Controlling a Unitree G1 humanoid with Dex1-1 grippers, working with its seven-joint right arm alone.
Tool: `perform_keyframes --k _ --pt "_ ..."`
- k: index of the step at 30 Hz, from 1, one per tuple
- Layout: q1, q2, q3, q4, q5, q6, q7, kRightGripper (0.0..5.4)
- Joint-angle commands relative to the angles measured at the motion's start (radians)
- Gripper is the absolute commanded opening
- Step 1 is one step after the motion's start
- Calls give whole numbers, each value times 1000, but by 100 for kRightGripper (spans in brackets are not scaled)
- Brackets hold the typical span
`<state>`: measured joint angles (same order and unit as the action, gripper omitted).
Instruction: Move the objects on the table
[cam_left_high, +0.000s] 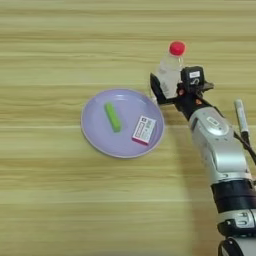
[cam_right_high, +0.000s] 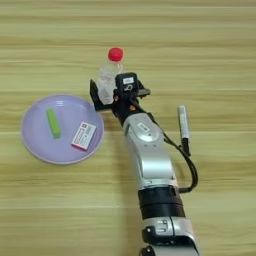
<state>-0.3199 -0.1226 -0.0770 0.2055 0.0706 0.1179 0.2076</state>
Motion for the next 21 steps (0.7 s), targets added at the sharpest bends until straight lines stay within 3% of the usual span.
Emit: perform_keyframes --k 1,21 --pt "-117 -17 -16 14 17 -46 2 538" --pt "-254 -30 -41 249 26 -120 8 538"
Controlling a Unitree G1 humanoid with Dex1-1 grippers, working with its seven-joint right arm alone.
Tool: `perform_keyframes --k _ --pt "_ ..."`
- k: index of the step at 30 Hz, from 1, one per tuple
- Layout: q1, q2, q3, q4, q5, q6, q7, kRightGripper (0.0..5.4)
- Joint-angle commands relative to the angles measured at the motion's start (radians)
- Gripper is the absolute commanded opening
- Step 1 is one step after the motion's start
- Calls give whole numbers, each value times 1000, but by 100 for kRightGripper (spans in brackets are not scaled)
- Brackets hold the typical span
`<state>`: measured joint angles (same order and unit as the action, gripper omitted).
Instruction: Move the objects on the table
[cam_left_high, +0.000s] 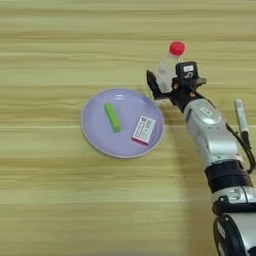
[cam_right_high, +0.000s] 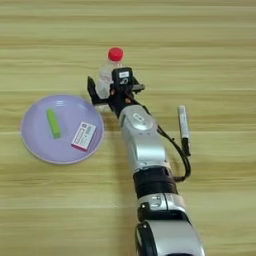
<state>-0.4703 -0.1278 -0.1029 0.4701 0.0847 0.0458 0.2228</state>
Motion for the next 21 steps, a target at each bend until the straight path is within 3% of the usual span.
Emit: perform_keyframes --k 1,14,21 --pt "-107 -23 -16 -8 11 -51 -7 518" --pt "-126 -19 -26 34 10 -70 -9 363" --pt "-127 -19 -27 39 5 -76 -16 329"
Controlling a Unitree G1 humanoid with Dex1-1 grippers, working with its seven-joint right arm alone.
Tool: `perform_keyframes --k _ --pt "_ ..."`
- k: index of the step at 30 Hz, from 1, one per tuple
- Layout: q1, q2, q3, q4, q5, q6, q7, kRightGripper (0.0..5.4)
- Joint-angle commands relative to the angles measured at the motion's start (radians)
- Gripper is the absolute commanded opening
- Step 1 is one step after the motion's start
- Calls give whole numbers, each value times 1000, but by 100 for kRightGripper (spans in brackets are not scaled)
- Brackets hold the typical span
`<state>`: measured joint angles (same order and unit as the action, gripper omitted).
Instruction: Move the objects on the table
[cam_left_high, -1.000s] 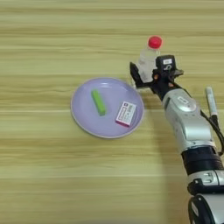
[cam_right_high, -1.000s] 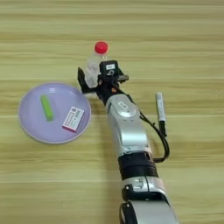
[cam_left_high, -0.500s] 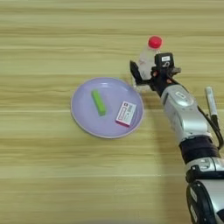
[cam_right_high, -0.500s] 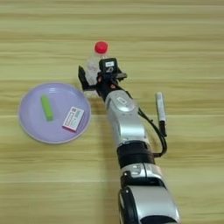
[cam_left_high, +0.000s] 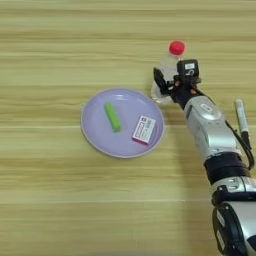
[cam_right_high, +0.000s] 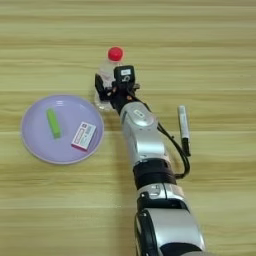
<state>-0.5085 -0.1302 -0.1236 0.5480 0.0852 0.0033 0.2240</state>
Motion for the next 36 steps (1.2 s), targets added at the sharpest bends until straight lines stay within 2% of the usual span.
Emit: perform_keyframes --k 1,7,21,27,36 --pt "-86 -17 -7 -42 3 -33 -20 327" --pt "-42 -35 -6 -111 -12 -14 -43 323" --pt "125 -81 -27 -357 -19 77 -57 317" --pt "243 -116 -78 -482 -7 127 -62 316" --pt "328 -129 -123 -521 -2 150 -64 316"
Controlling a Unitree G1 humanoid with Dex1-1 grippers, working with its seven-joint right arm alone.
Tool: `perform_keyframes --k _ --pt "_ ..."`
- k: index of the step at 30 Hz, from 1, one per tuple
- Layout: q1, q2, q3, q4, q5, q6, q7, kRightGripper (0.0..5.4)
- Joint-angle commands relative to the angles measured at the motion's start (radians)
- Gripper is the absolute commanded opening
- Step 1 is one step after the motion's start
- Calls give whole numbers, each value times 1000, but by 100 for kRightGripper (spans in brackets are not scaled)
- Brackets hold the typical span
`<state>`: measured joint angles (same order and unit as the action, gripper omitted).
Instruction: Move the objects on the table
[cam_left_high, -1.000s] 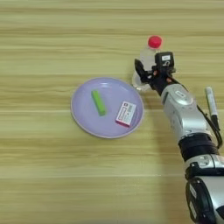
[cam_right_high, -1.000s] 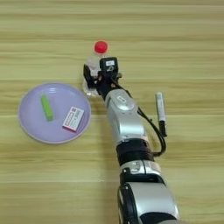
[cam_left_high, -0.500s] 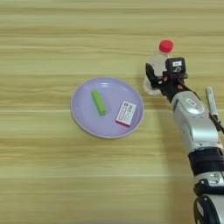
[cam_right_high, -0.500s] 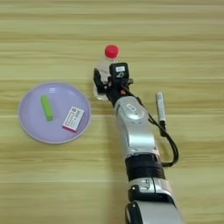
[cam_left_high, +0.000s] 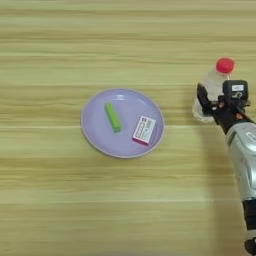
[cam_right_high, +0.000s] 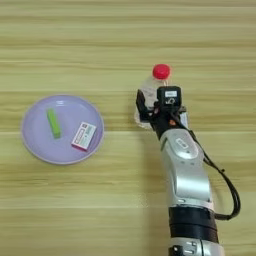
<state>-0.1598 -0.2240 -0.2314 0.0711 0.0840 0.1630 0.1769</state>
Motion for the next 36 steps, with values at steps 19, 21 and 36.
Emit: perform_keyframes --k 19,21,36 --pt "40 16 17 -94 8 -4 -29 537" --pt "52 19 13 -107 12 4 -31 537" --pt "204 83 30 -270 41 84 -51 537"
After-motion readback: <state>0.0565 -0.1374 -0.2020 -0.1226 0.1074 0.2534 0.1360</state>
